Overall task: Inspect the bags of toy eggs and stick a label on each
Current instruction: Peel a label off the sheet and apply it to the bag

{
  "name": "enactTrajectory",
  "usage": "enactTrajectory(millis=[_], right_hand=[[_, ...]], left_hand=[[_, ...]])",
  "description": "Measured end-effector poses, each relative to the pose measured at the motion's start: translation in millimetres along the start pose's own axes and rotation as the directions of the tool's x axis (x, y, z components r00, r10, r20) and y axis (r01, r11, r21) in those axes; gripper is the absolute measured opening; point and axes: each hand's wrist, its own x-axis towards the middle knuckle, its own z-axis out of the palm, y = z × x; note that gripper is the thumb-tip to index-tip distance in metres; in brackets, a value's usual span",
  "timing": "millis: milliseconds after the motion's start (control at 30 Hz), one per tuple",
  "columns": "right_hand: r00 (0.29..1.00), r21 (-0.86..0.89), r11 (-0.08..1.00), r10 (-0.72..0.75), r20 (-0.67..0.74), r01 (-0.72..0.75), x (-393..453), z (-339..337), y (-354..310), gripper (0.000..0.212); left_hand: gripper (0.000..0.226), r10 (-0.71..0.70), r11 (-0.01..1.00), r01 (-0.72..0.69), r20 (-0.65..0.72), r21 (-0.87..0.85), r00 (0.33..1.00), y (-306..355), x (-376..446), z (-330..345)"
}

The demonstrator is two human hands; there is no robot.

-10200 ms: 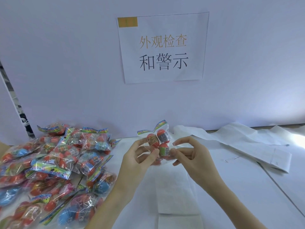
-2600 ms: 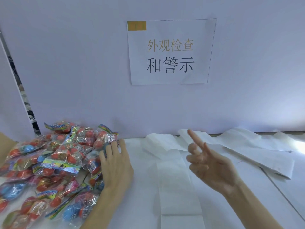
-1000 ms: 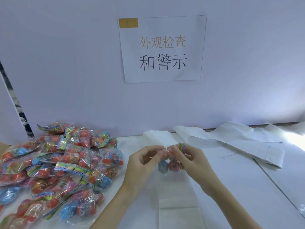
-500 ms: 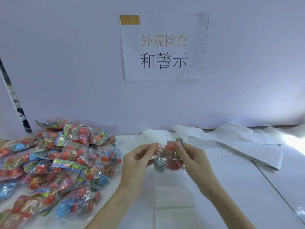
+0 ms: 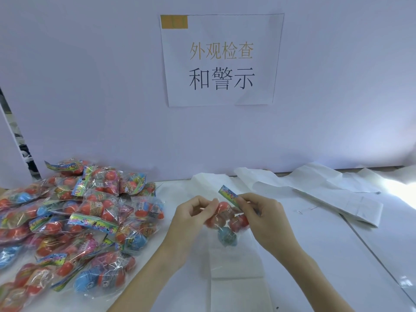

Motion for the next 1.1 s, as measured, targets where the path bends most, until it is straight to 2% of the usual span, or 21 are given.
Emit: enactTrajectory(millis=[100,167,333,433,533,633,733,867,967,1033,1100], right_hand=[[0.999,-0.02,1.0,-0.011,-0.033,0.01,0.0,2.1,-0.8,0.021],[0.999,0.01,1.0,0.006,-0.051,-0.005,-2.7,6.3,-2.4,0.017],[0.983,0.334,0.925,0.157,0.098,-0.181,-6.7,12.9,-8.7,0.013],[0.981,0.314,0.931,0.164,0.1,-0.187,-6.9,11.4,-10.0,0.01],[0.984,0.282,0.943,0.159,0.083,-0.176,-8.1,11.1,-8.8,0.019],[0.978,0.342,0.916,0.187,0.096,-0.209,-7.8,10.6,-10.3,0.032],[0.958,0.401,0.876,0.195,0.21,-0.267,-8.3,10.8,-14.2,0.024],[0.945,0.406,0.859,0.237,0.223,-0.312,-8.1,6.8,-15.2,0.02],[0.945,0.376,0.881,0.196,0.261,-0.287,-5.9,-1.3,-18.7,0.018],[0.95,0.337,0.908,0.162,0.266,-0.249,-5.3,-6.3,-18.3,0.016],[0.95,0.312,0.924,0.129,0.283,-0.219,-6.7,-9.9,-15.4,0.014]], left_hand=[[0.027,-0.036,0.996,0.035,-0.008,-0.082,0.999,0.9,1.1,-3.3],[0.021,-0.028,0.997,0.023,-0.061,-0.077,0.998,-1.6,1.4,-3.4],[0.012,0.069,0.996,-0.053,-0.242,0.073,0.968,-9.1,4.6,-4.1],[0.012,0.09,0.991,-0.072,-0.17,0.111,0.981,-8.2,3.8,-5.8],[0.022,0.093,0.984,-0.079,-0.085,0.159,0.992,-6.5,3.4,-6.7],[0.029,0.13,0.981,-0.099,-0.184,0.168,0.974,-7.4,5.8,-8.6],[0.029,0.158,0.979,-0.116,-0.263,0.17,0.952,-9.1,6.6,-9.8],[0.029,0.153,0.976,-0.114,-0.211,0.184,0.965,-5.8,8.0,-11.7],[0.025,0.15,0.976,-0.117,-0.179,0.186,0.972,-2.6,9.0,-13.6],[0.011,0.096,0.994,-0.088,-0.137,0.065,0.986,0.6,8.7,-14.1],[0.016,0.046,0.997,-0.049,-0.056,-0.056,0.997,2.9,7.6,-15.5]])
